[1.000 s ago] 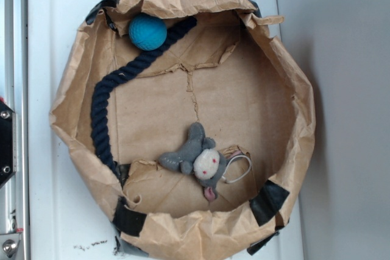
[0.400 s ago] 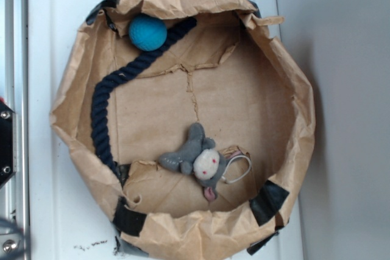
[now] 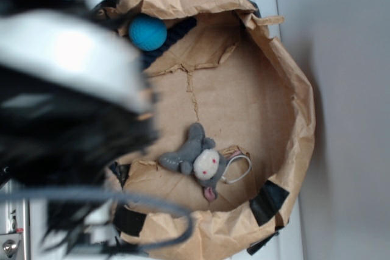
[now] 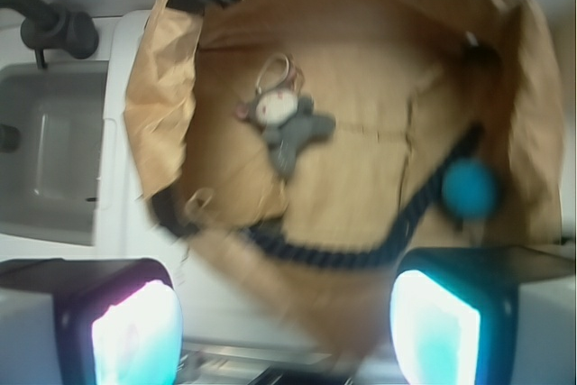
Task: Grab the gray animal.
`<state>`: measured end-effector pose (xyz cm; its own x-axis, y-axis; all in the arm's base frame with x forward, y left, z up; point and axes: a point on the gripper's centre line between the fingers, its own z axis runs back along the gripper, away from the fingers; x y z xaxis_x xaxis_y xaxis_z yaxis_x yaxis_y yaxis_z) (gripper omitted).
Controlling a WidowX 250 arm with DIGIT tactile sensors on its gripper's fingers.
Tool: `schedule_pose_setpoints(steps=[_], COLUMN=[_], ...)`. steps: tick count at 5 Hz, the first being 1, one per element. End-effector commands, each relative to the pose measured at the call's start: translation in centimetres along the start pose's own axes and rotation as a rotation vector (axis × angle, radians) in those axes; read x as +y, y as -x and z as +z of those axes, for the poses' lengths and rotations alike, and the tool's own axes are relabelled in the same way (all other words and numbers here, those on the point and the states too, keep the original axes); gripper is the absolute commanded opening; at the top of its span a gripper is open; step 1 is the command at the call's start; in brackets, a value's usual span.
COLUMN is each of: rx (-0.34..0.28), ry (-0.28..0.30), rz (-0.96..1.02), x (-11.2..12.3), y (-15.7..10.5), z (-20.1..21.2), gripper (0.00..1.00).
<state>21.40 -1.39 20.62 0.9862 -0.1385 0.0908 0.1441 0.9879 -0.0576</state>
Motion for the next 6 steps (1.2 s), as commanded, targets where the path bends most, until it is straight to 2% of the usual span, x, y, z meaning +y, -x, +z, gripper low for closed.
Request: schedule_pose_setpoints(steps=[1,4,5,6], rx=[-0.02,-0.02,-0.076,-0.11], ry=[-0.058,-0.058,-0.049,-0.053], rz=[-0.097,-0.097,-0.096,-0.096], x=[2.4,2.4,3.1,3.4], y=[-3.9,-3.9,-5.4,-5.7], z=[-1.1,-1.1,-4.8,-6.5], gripper=[1.0,1.0,1.0,1.0])
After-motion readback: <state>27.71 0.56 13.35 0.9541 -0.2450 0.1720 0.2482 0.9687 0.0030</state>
